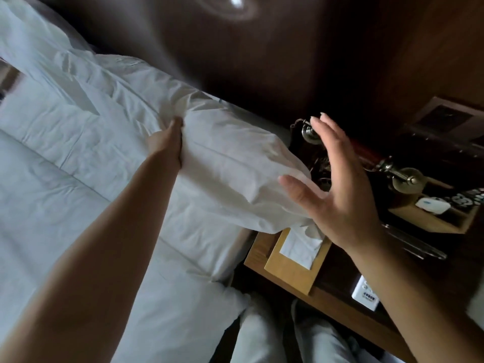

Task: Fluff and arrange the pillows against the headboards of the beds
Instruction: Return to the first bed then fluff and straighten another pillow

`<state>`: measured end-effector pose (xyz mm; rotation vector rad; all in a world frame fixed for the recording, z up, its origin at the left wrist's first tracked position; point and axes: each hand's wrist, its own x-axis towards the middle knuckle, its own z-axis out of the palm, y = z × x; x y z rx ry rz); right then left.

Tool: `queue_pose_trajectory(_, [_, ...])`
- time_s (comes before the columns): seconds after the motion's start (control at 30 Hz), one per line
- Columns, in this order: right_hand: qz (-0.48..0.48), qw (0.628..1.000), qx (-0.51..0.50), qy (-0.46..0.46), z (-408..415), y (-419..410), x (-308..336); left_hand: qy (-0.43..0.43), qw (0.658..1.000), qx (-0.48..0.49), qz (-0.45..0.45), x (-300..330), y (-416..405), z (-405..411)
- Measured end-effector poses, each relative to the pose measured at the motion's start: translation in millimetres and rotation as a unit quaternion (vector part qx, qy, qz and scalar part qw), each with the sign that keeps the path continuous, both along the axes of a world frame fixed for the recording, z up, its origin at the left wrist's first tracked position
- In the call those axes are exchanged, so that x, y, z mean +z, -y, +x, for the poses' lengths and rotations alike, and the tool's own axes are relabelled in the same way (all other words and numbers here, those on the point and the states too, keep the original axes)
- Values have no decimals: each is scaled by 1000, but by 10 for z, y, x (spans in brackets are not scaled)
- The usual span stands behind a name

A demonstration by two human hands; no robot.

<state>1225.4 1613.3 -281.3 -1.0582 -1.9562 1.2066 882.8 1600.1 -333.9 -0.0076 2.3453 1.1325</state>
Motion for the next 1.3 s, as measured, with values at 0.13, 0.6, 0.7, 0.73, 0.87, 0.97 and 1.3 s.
queue_pose_trajectory(0.13, [-50, 997, 26, 48, -310, 96, -144, 32, 999, -36, 4, 93, -204, -1])
queue_pose_trajectory(0.6, [-60, 997, -14, 36, -710, 141, -342, 53, 986, -149, -44, 97, -667, -548])
queue_pose_trajectory(0.7, [-46, 999, -4, 15, -871, 202, -329, 37, 982, -175, -62, 98, -587, -536])
queue_pose_trajectory(0.73, [-36, 999, -8, 5, -913, 216, -324, 27, 983, -172, -56, 77, -542, -539])
queue_pose_trajectory(0.87, [15, 998, -63, -24, -952, 223, -372, -25, 990, -130, -51, 10, -282, -514])
queue_pose_trajectory(0.97, [27, 996, -82, -26, -877, 179, -362, -70, 990, -108, -50, -18, -48, -416])
queue_pose_trajectory(1.3, [48, 996, -18, -79, -802, -11, 89, -80, 991, -56, 97, 302, -147, -618])
